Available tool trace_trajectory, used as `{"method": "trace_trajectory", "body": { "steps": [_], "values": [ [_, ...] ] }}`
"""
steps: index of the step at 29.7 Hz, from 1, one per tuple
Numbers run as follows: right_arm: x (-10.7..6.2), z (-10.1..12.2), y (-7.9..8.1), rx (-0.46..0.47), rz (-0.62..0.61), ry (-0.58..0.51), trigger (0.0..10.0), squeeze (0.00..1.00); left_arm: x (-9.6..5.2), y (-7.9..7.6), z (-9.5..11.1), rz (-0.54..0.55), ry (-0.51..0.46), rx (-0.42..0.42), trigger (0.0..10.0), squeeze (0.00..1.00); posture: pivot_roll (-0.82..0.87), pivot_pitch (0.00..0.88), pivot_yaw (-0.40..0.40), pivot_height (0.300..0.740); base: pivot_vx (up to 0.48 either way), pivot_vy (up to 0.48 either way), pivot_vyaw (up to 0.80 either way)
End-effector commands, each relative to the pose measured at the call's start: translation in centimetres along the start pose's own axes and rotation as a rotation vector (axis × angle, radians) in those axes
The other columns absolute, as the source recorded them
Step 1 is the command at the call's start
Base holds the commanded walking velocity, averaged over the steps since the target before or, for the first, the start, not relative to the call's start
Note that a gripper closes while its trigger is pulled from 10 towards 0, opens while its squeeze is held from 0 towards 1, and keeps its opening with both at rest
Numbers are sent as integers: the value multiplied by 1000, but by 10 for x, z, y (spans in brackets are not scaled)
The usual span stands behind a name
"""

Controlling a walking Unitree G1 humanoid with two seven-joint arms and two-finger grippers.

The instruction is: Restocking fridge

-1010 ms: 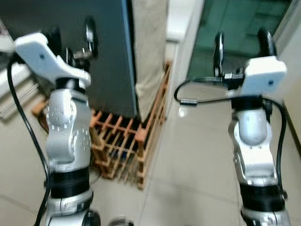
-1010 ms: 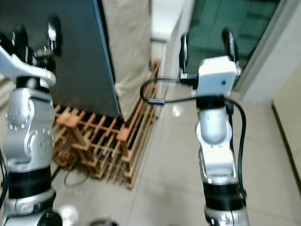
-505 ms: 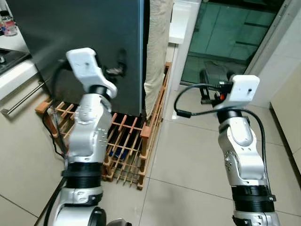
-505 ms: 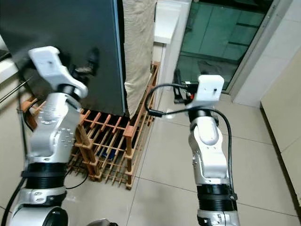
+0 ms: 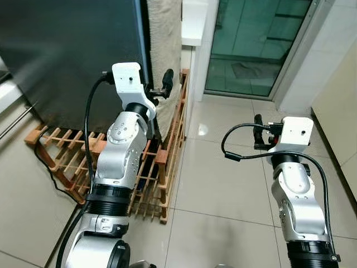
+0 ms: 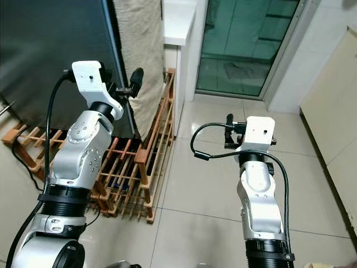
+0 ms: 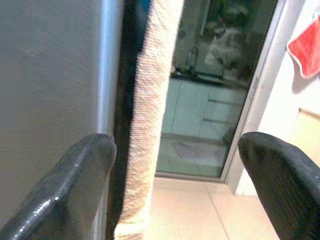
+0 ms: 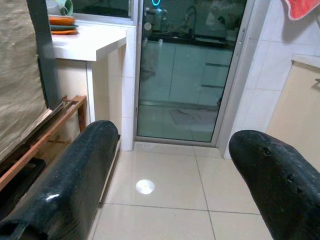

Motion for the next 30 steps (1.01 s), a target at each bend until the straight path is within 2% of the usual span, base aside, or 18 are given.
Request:
{"method": "trace_trajectory", "body": {
  "steps": [1,9,14,17,22,25,30],
  "values": [
    [-3,3,2,1,3,-13,10000,0,1,-3,-1,-22,2,31,10000,0,-134,0,48,740,0,0,0],
    [-5,5,5,6,7,-31,10000,0,9,2,-7,42,39,66,10000,0,-131,0,64,740,0,0,0],
    [-12,-1,6,12,-6,-16,10000,0,13,13,-2,128,37,73,10000,0,-139,0,92,740,0,0,0],
    [-13,-2,6,16,-13,-11,10000,0,14,11,-3,122,32,49,10000,0,-141,0,95,740,0,0,0],
    [-16,-3,5,13,-15,-9,10000,0,19,-1,-1,69,25,-2,10000,0,-150,0,103,740,0,0,0],
    [-17,-3,5,11,-20,-11,10000,0,24,-7,-3,57,35,-7,10000,0,-155,0,108,740,0,0,0],
    [-18,-3,5,10,-22,-11,10000,0,33,-8,-5,87,53,-3,10000,0,-165,0,116,740,0,0,0]
  ]
}}
Point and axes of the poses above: a point about 5 cm out from each wrist's last joint towards the gripper, its own x axis pointing out of the wrist towards the gripper, its own z axis along the axis of the wrist's last joint, y = z × x, the point moved 1 cm from there along x, pointing out of the wrist towards the gripper, and after that the axes turned 1 degree about x, right-handed, at the moved point
